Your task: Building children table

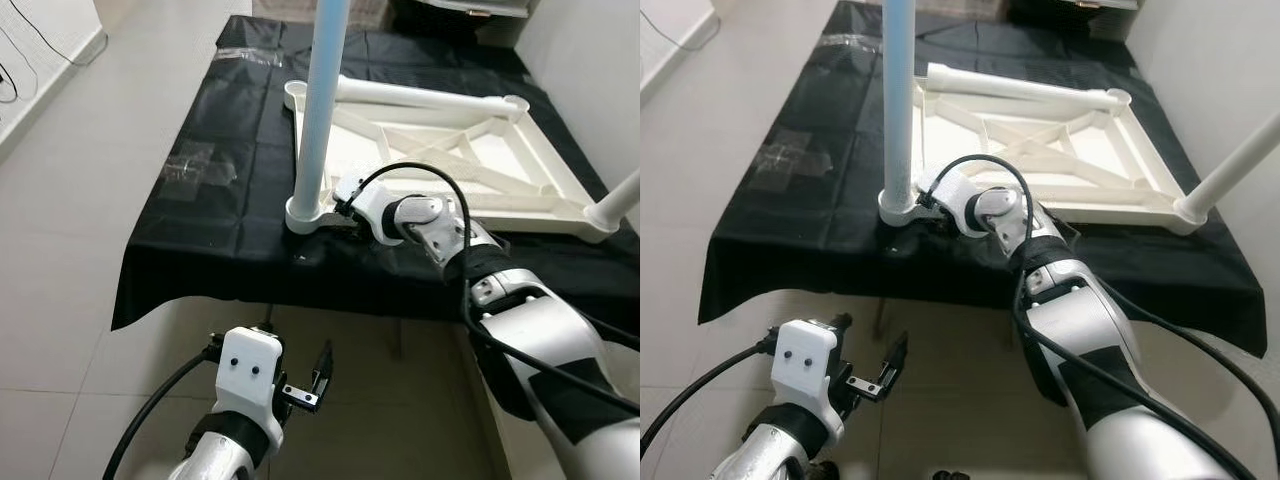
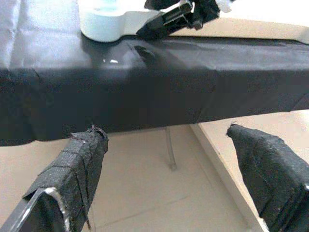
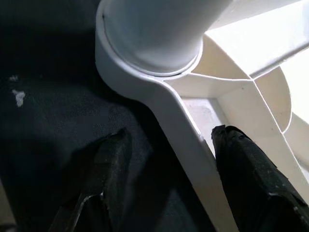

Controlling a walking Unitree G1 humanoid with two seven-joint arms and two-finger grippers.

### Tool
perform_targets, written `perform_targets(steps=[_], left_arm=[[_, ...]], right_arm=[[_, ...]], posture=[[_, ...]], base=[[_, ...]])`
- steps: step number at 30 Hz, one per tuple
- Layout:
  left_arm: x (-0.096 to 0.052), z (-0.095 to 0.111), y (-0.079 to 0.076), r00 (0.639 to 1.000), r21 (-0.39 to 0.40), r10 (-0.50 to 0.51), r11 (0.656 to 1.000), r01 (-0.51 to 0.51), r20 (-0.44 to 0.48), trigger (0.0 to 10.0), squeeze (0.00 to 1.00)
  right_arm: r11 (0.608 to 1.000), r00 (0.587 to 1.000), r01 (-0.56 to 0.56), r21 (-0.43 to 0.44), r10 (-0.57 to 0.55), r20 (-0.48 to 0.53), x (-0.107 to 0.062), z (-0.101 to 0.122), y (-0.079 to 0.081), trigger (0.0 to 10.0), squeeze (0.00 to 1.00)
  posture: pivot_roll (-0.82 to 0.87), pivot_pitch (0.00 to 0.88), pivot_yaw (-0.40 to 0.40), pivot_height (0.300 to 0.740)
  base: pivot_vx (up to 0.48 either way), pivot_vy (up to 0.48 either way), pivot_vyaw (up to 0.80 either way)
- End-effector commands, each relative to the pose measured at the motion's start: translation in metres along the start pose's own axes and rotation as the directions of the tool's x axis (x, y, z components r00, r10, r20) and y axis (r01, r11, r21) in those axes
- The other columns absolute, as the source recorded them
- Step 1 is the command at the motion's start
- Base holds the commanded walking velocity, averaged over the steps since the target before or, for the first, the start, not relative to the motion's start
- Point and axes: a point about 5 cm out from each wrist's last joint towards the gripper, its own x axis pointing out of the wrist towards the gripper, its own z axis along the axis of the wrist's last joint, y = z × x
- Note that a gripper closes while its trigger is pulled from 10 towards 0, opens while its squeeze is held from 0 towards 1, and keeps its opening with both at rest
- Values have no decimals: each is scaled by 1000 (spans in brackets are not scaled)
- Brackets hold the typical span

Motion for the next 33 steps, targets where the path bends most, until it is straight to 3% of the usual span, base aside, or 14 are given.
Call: perform_targets(steps=[1,6,7,8,9,11,19,23,24,25,27,31,32,33], left_arm=[[-6,2,-44,990,-119,-140,983,138,-5,10000,0],[-7,5,-46,991,-131,-133,983,130,-11,10000,0],[-7,5,-47,991,-134,-130,983,127,-13,10000,0],[-8,6,-47,992,-137,-126,983,123,-15,10000,0],[-8,6,-47,993,-141,-120,983,117,-16,10000,0],[-9,7,-47,993,-145,-112,983,108,-20,10000,0],[-9,9,-48,995,-151,-93,985,88,-23,10000,0],[-10,10,-48,996,-152,-89,985,84,-24,10000,0],[-10,10,-48,996,-153,-87,985,82,-25,10000,0],[-10,10,-48,996,-153,-87,985,82,-25,10000,0],[-10,10,-47,996,-155,-84,985,78,-29,10000,0],[-9,10,-47,996,-156,-80,985,74,-32,10000,0],[-9,10,-47,996,-156,-79,985,73,-33,10000,0],[-9,10,-47,996,-156,-78,985,72,-33,10000,0]], right_arm=[[999,999,-45,-17,45,-31,3,-4,6,10000,0],[994,995,-92,-56,90,-37,5,4,9,10000,0],[992,993,-115,-59,113,-30,5,7,10,9216,0],[985,988,-155,-75,153,-29,5,10,13,7176,0],[974,979,-206,-91,204,-29,6,13,16,7490,0],[953,961,-278,-118,276,-33,6,16,20,0,0],[916,933,-361,-175,352,-81,5,15,26,0,0],[928,946,-323,-184,317,-64,6,19,23,0,0],[931,949,-315,-185,310,-60,6,21,22,8353,0],[931,949,-315,-185,310,-60,6,21,22,8353,0],[928,948,-319,-193,314,-59,5,24,21,10000,0],[930,952,-308,-201,301,-63,6,25,21,10000,0],[936,958,-285,-205,280,-56,6,26,20,10000,1000],[944,965,-264,-198,258,-56,7,26,19,10000,1000]], posture=[[92,289,-172,740],[87,299,-184,740],[85,304,-189,740],[84,309,-195,740],[84,309,-195,740],[81,313,-201,740],[76,319,-211,740],[71,319,-209,740],[70,318,-209,740],[70,318,-209,740],[67,319,-208,740],[69,317,-211,740],[69,317,-211,740],[73,311,-212,740]], base=[[0,0,0],[0,0,0],[0,0,0],[0,0,0],[0,0,0],[0,0,0],[0,0,0],[0,0,0],[0,0,0],[0,0,0],[0,0,0],[0,0,0],[0,0,0],[0,0,0]])
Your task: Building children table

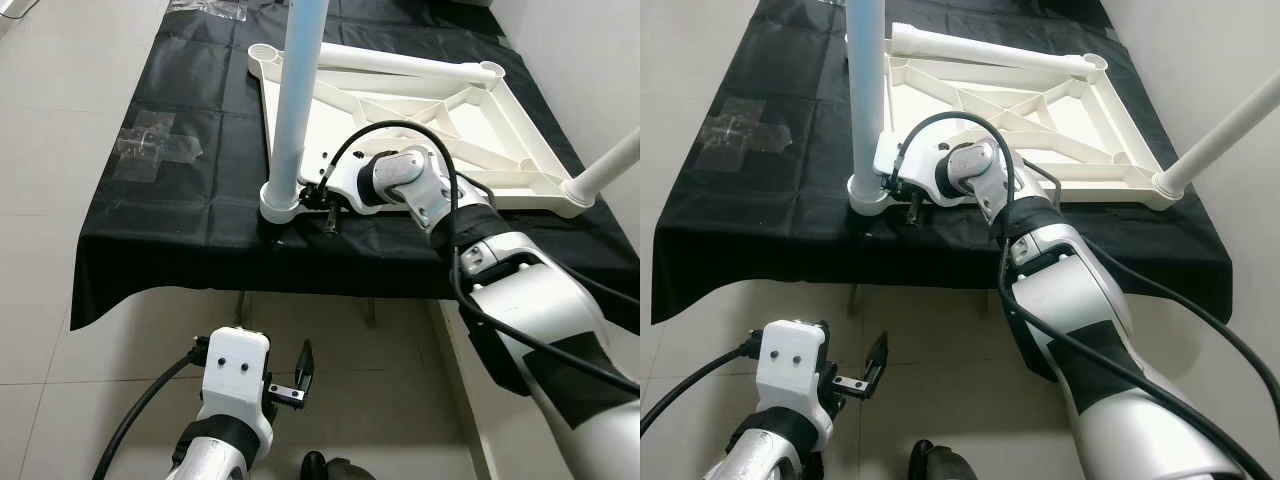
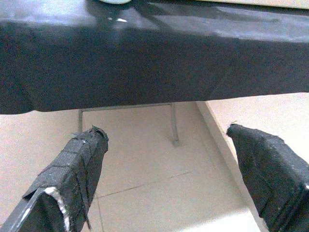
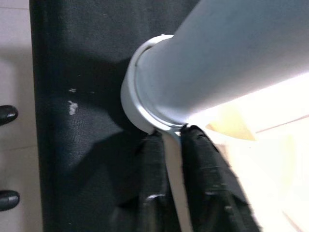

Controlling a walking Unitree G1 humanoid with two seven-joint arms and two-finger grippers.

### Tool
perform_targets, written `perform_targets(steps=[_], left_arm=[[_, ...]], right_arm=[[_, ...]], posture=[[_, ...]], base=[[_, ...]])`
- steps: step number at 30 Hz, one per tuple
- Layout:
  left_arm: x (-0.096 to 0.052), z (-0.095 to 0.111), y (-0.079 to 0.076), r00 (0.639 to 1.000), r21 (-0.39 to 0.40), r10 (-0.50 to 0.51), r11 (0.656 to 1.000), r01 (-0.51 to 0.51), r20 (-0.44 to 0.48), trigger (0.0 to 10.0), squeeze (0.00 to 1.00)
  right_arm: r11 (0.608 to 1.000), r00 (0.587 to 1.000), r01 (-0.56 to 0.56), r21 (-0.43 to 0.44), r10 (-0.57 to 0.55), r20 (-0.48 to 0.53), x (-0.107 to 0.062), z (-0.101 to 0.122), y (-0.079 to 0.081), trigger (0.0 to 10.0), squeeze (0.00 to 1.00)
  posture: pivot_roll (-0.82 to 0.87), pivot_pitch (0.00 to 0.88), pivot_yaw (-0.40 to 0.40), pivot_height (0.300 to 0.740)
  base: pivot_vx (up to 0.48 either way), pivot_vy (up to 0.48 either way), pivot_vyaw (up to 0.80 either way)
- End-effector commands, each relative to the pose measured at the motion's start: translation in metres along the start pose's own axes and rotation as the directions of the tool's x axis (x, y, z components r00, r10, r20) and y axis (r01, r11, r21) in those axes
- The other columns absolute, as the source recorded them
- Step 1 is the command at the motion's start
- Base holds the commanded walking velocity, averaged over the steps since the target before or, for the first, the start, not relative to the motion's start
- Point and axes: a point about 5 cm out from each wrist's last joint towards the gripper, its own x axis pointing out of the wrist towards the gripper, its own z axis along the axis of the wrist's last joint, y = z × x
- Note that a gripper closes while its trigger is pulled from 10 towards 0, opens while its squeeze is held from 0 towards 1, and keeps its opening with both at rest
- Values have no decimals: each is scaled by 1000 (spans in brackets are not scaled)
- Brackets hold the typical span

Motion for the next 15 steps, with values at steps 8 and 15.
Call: perform_targets(steps=[8,15], left_arm=[[-11,7,-49,980,-136,-197,971,197,20,10000,0],[-11,6,-49,980,-130,-199,971,199,14,10000,0]], right_arm=[[998,980,-50,40,56,-193,14,-32,23,10000,0],[995,970,83,56,-67,-234,13,-33,16,10000,0]], posture=[[73,290,-201,740],[79,288,-197,740]], base=[[0,0,0],[0,0,0]])
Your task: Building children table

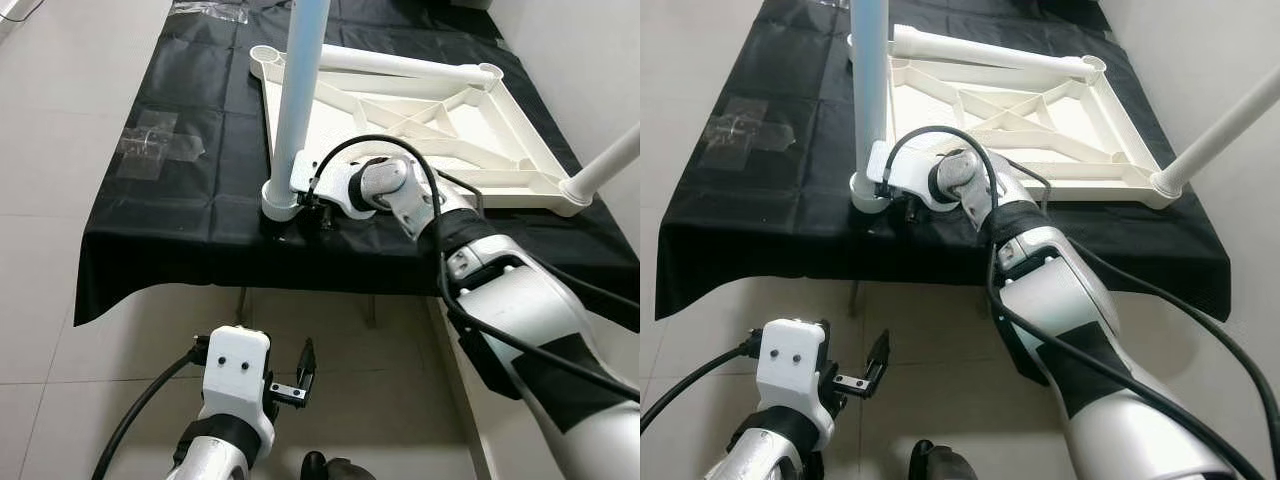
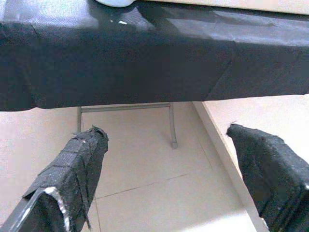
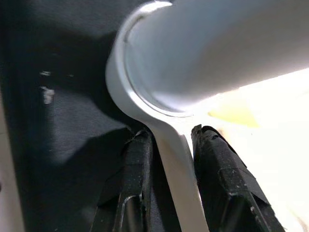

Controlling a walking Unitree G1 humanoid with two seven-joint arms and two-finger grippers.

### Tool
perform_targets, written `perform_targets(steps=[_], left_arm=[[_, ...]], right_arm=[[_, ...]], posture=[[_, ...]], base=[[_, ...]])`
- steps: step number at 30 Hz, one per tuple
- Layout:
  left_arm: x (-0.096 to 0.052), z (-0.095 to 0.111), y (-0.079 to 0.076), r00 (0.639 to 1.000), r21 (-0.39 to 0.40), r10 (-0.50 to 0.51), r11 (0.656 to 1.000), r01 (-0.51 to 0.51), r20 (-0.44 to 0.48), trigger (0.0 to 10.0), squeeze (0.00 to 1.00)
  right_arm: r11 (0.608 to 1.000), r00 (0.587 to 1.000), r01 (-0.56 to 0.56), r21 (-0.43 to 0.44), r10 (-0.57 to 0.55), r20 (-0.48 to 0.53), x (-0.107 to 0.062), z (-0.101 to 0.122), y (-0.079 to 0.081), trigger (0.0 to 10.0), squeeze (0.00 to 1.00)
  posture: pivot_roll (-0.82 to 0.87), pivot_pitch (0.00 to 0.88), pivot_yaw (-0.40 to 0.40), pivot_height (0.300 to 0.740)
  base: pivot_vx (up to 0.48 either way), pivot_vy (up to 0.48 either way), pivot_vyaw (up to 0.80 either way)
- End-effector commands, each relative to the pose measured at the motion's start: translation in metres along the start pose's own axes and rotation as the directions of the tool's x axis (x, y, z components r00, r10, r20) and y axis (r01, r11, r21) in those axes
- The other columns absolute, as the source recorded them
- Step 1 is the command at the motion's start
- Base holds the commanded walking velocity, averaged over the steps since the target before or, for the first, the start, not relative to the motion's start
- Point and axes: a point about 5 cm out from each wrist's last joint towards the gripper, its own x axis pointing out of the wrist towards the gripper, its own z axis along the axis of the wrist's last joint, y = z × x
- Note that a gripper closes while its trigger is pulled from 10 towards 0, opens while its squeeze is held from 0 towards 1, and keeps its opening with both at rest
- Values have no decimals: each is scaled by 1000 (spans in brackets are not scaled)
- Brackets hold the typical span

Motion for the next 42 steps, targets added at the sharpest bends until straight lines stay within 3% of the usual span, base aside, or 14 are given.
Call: perform_targets(steps=[1,6,11,12,20,21,23,25,26,29,32,34,42], left_arm=[[-11,4,-47,982,-121,-189,975,188,5,10000,0],[-11,3,-47,982,-122,-190,975,189,1,10000,0],[-11,2,-46,982,-122,-191,974,189,-2,10000,0],[-12,2,-46,982,-121,-190,974,189,-2,10000,0],[-12,2,-45,982,-120,-190,975,188,-4,10000,0],[-12,2,-45,982,-120,-188,975,187,-4,10000,0],[-12,2,-45,982,-120,-187,975,186,-4,10000,0],[-11,2,-45,983,-120,-185,976,183,-3,10000,0],[-11,2,-45,983,-120,-185,976,183,-3,10000,0],[-11,2,-45,983,-121,-183,976,181,-3,10000,0],[-11,2,-45,983,-121,-182,976,181,-3,10000,0],[-11,2,-45,984,-120,-180,977,179,-2,10000,0],[-9,3,-45,985,-117,-175,978,174,1,10000,0]], right_arm=[[997,993,-44,57,50,-103,7,-25,15,10000,0],[998,982,-51,40,58,-178,6,-35,18,10000,0],[975,952,-219,33,221,-212,10,-43,35,10000,0],[965,941,-261,29,261,-214,10,-44,39,3216,0],[953,930,-302,3,295,-219,12,-42,43,3216,0],[944,924,-328,-22,316,-216,12,-41,45,0,0],[937,918,-348,-41,332,-215,12,-40,46,0,0],[911,916,-380,-159,347,-204,12,-36,47,0,0],[911,916,-380,-159,347,-204,12,-36,47,0,0],[834,897,-434,-340,366,-247,8,-37,48,0,0],[811,894,-440,-385,354,-276,6,-39,46,0,0],[775,891,-444,-450,329,-313,3,-39,41,0,0],[745,917,-380,-549,224,-331,0,-34,28,0,0]], posture=[[79,288,-197,740],[78,288,-194,740],[79,290,-191,740],[83,296,-190,740],[83,298,-190,740],[82,299,-192,740],[82,299,-192,740],[81,299,-194,740],[81,299,-194,740],[77,301,-193,740],[77,301,-193,740],[72,298,-193,740],[71,295,-197,740]], base=[[0,0,0],[0,0,0],[0,0,0],[0,0,0],[0,0,0],[0,0,0],[0,0,0],[0,0,0],[0,0,0],[0,0,0],[0,0,0],[0,0,0],[0,0,0]])
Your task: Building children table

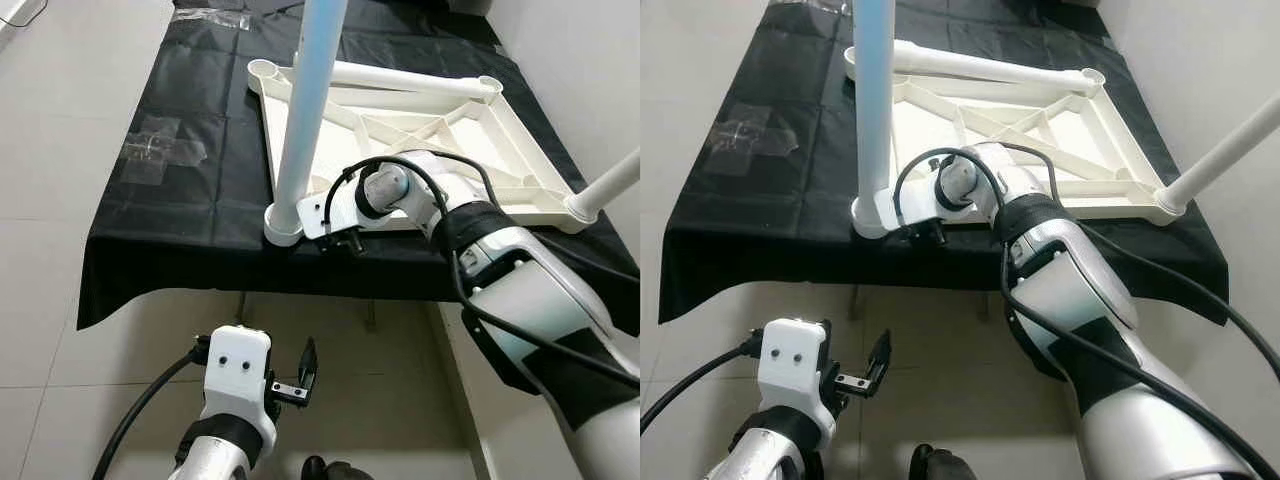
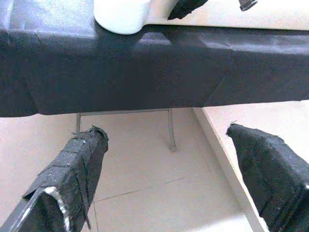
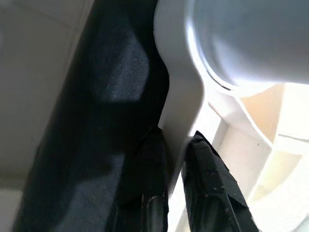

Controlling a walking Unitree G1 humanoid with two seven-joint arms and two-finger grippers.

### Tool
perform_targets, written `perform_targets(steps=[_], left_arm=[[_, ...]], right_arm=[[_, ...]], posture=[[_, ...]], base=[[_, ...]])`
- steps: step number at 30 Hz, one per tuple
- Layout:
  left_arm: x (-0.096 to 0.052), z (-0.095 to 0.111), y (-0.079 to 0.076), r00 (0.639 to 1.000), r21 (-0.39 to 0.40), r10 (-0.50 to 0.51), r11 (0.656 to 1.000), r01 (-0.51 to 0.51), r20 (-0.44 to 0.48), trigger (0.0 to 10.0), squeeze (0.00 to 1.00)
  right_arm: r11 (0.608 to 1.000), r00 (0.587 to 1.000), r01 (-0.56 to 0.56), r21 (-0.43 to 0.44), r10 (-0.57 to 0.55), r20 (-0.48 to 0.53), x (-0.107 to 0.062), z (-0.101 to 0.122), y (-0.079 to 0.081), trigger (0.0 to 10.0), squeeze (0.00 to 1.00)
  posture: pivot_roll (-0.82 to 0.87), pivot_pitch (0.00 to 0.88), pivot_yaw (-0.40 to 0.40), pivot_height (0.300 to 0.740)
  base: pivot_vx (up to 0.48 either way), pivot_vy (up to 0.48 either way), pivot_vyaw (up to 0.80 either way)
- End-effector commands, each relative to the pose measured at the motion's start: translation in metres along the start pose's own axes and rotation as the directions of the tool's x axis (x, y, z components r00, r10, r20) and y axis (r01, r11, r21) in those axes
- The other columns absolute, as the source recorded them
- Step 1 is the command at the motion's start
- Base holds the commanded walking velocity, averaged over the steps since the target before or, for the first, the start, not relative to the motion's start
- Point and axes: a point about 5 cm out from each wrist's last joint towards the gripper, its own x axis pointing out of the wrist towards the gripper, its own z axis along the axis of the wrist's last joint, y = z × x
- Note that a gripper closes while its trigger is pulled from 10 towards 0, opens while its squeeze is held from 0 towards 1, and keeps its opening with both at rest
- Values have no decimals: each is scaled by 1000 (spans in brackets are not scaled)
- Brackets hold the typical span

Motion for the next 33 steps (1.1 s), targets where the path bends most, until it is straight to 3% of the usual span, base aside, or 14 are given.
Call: perform_targets(steps=[1,11,17,18,20,21,22,23,26,27,32,33], left_arm=[[-9,2,-44,984,-108,-177,979,175,-2,10000,0],[-8,3,-44,985,-106,-173,979,172,2,10000,0],[-8,3,-44,985,-106,-171,980,171,4,10000,0],[-8,3,-44,985,-106,-171,980,170,5,10000,0],[-8,3,-44,985,-106,-171,980,170,5,10000,0],[-8,3,-45,986,-106,-169,980,169,6,10000,0],[-8,3,-45,986,-106,-169,980,169,6,10000,0],[-8,3,-45,986,-107,-169,980,169,6,10000,0],[-8,3,-45,986,-107,-169,980,169,6,10000,0],[-8,3,-45,986,-107,-169,980,168,5,10000,0],[-7,3,-45,986,-106,-168,980,167,4,10000,0],[-7,3,-45,986,-105,-168,980,168,5,10000,0]], right_arm=[[993,989,-102,-60,95,-109,19,-15,31,0,0],[972,990,-93,-216,68,-121,20,-12,31,0,0],[981,996,-57,-187,42,-82,21,-7,28,0,0],[986,997,-15,-164,3,-73,21,-5,25,10000,0],[986,997,-15,-164,3,-73,21,-5,25,10000,0],[989,993,96,-112,-103,-62,19,-1,13,10000,0],[989,993,96,-112,-103,-62,19,-1,13,10000,0],[983,985,162,-81,-166,-45,16,2,5,10000,302],[978,978,202,-61,-204,-33,14,4,0,10000,302],[975,976,216,-54,-216,-9,13,7,-2,10000,1000],[985,986,158,-70,-161,-51,11,1,0,10000,953],[981,981,189,-43,-190,-44,10,2,-3,10000,0]], posture=[[71,295,-197,740],[63,294,-200,740],[64,294,-201,740],[59,293,-203,740],[59,293,-203,740],[54,292,-206,740],[54,292,-206,740],[54,292,-206,740],[54,292,-206,740],[54,292,-206,740],[54,289,-207,740],[51,287,-207,740]], base=[[0,0,0],[0,0,0],[0,0,0],[0,0,0],[0,0,0],[0,0,0],[0,0,0],[0,0,0],[0,0,0],[0,0,0],[0,0,0],[0,0,0]])
